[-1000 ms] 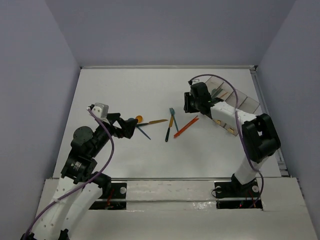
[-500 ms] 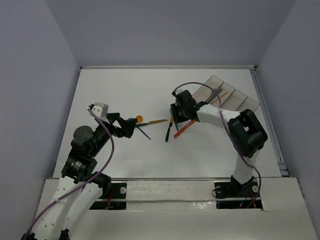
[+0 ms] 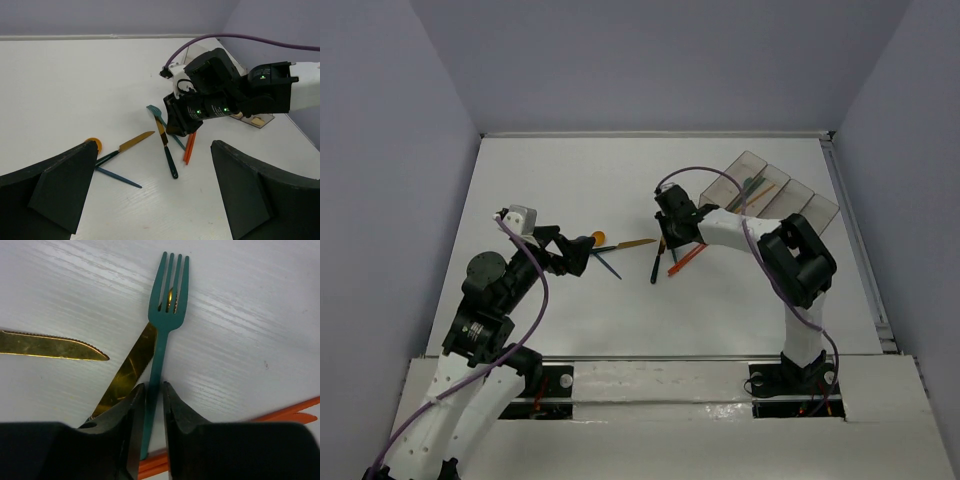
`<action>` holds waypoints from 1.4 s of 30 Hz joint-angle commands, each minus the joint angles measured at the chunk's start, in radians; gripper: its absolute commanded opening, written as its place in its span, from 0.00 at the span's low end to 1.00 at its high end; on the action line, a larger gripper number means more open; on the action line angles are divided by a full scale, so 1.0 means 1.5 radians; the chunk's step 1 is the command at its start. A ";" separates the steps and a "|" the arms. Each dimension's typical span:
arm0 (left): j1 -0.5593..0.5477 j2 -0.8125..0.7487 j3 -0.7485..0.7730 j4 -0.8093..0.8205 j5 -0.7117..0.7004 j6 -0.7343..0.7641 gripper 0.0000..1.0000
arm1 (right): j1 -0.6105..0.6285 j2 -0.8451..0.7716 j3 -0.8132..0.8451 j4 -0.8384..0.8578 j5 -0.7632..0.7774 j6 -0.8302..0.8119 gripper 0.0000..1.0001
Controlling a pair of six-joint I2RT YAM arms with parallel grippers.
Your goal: Sort the eating utensils into containers
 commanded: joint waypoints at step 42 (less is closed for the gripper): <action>0.008 -0.010 0.025 0.031 0.028 0.006 0.99 | -0.237 -0.150 -0.011 0.239 0.132 0.308 0.00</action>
